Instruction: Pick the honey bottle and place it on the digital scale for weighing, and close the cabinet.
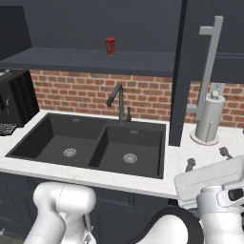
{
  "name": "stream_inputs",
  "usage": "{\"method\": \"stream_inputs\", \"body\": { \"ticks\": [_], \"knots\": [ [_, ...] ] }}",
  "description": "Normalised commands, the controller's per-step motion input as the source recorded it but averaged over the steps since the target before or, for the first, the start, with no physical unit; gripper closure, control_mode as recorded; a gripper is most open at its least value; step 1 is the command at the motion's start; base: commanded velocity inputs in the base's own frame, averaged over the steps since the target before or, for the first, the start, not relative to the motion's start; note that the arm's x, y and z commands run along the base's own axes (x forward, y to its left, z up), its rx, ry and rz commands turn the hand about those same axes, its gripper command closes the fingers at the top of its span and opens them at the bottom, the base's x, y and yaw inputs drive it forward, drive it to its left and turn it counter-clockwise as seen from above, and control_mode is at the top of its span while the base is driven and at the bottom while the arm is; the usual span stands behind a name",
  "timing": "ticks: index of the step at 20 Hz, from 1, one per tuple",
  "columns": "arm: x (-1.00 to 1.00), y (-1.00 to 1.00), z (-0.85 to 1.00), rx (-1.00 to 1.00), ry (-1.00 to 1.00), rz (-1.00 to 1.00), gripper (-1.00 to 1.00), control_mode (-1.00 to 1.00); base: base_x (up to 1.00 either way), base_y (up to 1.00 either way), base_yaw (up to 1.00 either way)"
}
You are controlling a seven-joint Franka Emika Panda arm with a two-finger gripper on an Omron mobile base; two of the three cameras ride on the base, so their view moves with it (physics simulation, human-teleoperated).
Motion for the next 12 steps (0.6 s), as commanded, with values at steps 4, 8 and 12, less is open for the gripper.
{"method": "stream_inputs", "body": {
  "ticks": [4,8,12],
  "knots": [
    [0.56,0.06,0.27,0.05,-0.02,0.01,-1.00,-1.00,0.00,0.00,0.00],
    [0.71,0.01,0.44,0.08,-0.03,0.05,-1.00,-1.00,0.00,0.00,0.00],
    [0.45,0.00,0.58,0.14,0.00,0.06,-1.00,-1.00,0.00,0.00,0.00]
  ]
}}
